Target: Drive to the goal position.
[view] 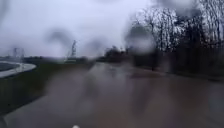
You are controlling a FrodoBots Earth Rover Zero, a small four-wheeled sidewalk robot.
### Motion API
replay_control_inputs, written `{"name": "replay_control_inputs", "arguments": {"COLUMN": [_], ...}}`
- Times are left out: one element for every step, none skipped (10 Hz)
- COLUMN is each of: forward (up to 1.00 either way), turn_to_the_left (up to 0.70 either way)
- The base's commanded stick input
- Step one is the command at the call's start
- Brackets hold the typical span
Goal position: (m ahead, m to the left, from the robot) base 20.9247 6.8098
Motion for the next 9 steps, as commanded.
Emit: {"name": "replay_control_inputs", "arguments": {"forward": [0.70, 0.70, 0.70, 0.70, 0.70, 0.70, 0.70, 0.70, 0.70], "turn_to_the_left": [0.00, 0.00, 0.00, 0.00, 0.00, 0.00, 0.00, 0.00, 0.00]}}
